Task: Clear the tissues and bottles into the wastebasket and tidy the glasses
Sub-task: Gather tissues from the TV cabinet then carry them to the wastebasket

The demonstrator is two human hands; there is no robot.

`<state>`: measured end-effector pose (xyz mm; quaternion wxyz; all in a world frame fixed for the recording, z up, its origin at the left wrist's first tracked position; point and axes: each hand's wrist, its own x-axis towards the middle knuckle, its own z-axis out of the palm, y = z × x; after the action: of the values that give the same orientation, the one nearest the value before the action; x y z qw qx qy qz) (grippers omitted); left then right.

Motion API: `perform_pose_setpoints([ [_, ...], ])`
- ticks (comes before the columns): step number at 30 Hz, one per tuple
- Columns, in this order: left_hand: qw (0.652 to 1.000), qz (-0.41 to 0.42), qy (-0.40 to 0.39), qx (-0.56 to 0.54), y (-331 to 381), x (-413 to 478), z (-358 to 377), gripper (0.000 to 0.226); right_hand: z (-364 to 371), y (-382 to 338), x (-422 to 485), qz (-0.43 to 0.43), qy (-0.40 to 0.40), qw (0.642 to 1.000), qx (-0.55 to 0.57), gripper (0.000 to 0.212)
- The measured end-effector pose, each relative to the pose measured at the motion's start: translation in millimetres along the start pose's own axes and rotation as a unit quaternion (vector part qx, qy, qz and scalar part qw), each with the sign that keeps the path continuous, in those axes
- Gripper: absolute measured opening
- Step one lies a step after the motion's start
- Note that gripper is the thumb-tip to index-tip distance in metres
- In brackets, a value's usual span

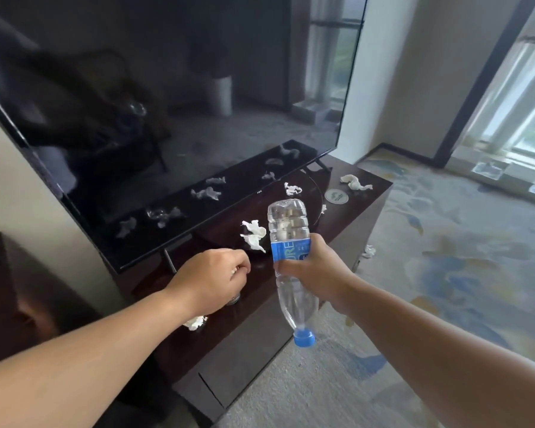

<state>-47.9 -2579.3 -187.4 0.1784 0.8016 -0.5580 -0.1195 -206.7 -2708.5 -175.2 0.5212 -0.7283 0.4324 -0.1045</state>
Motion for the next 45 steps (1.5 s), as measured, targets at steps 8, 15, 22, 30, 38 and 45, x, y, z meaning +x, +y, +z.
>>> perform_pose_setpoints([
  [8, 0.998, -0.06, 0.013, 0.007, -5, 45, -6, 0.018, -19, -3, 55, -0.012, -0.042, 0.999, -0.009, 0.052],
  [15, 0.996, -0.077, 0.053, -0.009, -23, 94, -23, 0.019, -24, -34, 104, -0.04, -0.057, 0.996, -0.06, 0.051],
  [22, 0.989, -0.135, 0.065, -0.006, -44, 116, -25, 0.019, -15, -51, 158, -0.059, -0.111, 0.988, -0.087, 0.052],
  [30, 0.952, -0.285, 0.107, -0.009, -50, 114, -9, 0.019, -1, -48, 218, -0.11, -0.243, 0.957, -0.111, 0.052],
  [38, 0.893, -0.419, 0.163, 0.003, -36, 76, 23, 0.016, 14, -36, 247, -0.142, -0.347, 0.916, -0.142, 0.05],
  [45, 0.874, -0.45, 0.181, -0.001, -42, 49, 37, 0.018, 32, -34, 242, -0.149, -0.372, 0.904, -0.152, 0.052],
])
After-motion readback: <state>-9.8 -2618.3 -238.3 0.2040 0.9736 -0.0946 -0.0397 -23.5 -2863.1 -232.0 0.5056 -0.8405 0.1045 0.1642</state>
